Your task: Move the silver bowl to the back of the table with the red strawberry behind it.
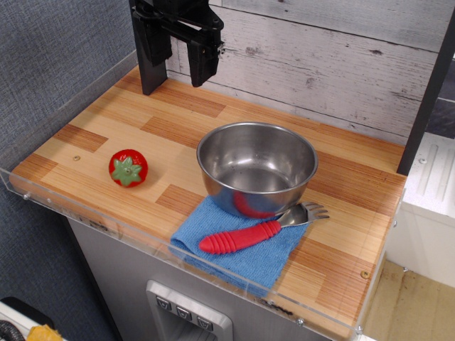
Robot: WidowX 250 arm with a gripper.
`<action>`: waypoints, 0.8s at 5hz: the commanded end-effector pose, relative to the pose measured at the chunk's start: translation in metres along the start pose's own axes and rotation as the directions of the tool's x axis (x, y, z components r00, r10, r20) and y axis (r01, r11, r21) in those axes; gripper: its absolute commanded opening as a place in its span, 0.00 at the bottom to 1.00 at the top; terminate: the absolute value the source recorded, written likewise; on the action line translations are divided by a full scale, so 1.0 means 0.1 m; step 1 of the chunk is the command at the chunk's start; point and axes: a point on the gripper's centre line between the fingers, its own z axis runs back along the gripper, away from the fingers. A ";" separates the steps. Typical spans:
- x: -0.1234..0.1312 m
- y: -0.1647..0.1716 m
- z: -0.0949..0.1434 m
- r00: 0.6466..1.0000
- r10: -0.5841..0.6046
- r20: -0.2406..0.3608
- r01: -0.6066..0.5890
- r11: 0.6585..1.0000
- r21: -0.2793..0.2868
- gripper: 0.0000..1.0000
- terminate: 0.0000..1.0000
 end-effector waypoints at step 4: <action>-0.01 -0.37 0.10 0.992 -0.128 0.020 0.127 0.992 0.015 1.00 0.00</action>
